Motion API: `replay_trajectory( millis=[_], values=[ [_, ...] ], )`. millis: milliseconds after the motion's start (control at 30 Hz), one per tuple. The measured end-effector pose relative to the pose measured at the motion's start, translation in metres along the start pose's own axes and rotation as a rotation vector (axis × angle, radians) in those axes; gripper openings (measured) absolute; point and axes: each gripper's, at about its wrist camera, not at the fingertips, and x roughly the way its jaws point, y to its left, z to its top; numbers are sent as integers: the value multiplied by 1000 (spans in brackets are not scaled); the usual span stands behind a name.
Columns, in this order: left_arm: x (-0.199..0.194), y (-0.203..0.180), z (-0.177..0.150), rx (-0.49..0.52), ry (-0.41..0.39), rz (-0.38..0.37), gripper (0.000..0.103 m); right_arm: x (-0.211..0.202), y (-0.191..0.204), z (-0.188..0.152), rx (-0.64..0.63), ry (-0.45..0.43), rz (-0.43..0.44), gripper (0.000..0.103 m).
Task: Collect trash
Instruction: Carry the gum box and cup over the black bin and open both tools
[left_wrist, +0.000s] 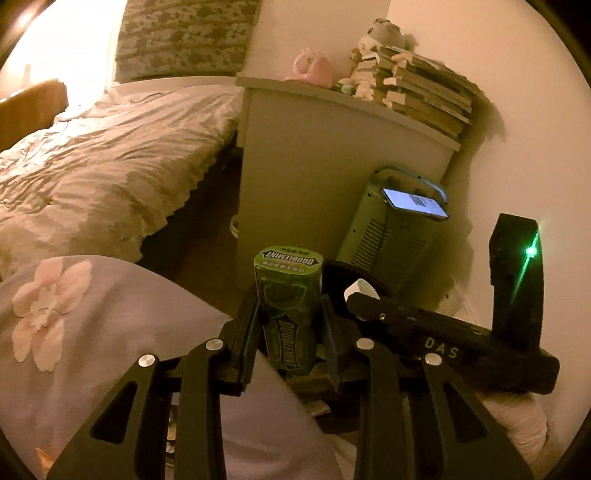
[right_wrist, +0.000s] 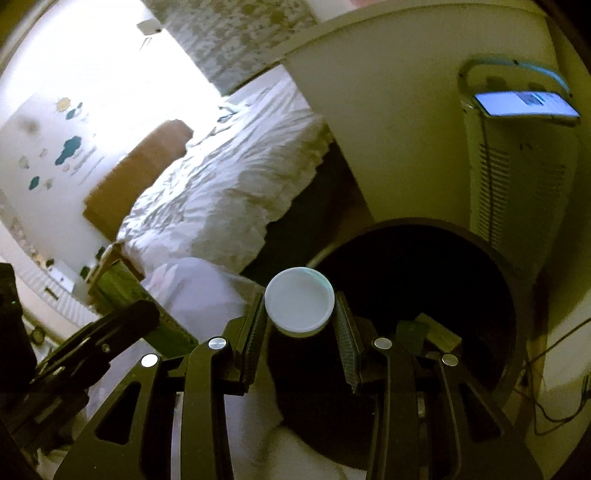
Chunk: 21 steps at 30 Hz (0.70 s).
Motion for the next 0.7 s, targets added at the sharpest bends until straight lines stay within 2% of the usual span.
replay_trajectory(
  millis=[367,700],
  values=[
    [20,-14,-2,19,45,-20,31,4,-28,-5,49,17,-40,37],
    [30,-26,1,39,62,-33,31,4,-36,-4,74,17,-79,39]
  ],
)
